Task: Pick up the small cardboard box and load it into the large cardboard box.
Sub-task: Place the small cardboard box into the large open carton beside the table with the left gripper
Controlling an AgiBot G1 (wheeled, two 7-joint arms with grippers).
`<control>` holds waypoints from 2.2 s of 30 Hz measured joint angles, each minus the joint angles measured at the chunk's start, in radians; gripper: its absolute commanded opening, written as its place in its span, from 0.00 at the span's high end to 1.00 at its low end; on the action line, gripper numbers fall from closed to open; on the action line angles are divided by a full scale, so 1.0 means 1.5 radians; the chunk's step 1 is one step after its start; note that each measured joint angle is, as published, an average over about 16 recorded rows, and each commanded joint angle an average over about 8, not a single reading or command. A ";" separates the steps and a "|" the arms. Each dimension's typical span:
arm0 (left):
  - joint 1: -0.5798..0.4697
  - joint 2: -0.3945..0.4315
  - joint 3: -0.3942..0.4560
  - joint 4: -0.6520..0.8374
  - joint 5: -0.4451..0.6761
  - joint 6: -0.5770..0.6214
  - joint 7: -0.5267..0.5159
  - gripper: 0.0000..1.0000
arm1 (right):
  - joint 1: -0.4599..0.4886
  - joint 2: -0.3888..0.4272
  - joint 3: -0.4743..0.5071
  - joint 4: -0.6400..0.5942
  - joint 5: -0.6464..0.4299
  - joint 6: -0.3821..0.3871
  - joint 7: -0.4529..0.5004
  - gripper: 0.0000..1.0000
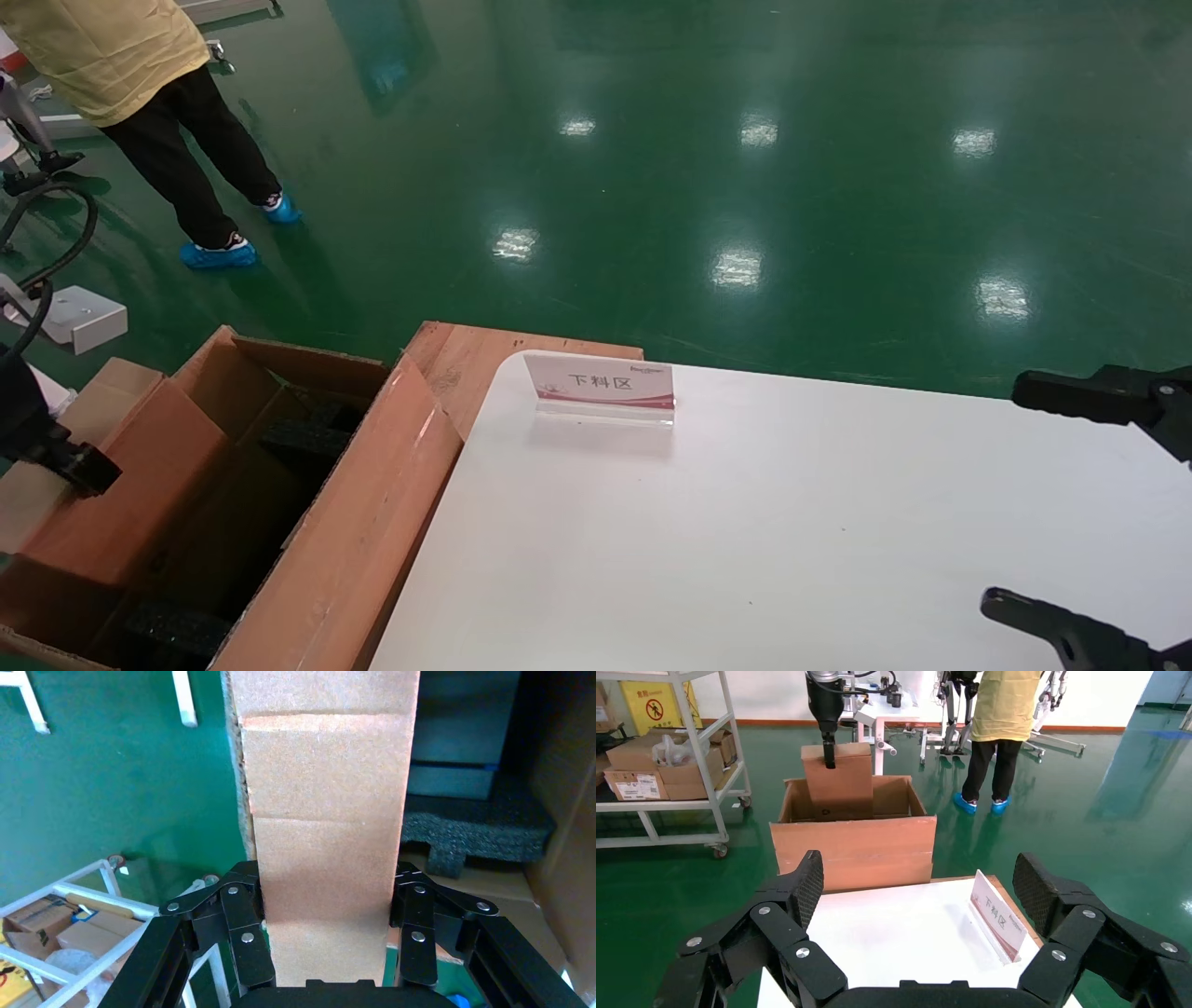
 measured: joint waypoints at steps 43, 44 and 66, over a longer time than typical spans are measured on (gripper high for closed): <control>0.204 0.047 -0.007 0.220 -0.058 -0.120 0.098 1.00 | 0.000 0.001 -0.002 0.000 0.001 0.001 -0.001 0.00; 0.212 0.049 -0.008 0.227 -0.062 -0.124 0.100 1.00 | 0.000 0.001 -0.002 0.000 0.001 0.001 -0.001 0.00; 0.351 0.104 -0.026 0.376 -0.128 -0.150 0.157 0.06 | 0.000 0.001 -0.002 0.000 0.002 0.001 -0.001 0.00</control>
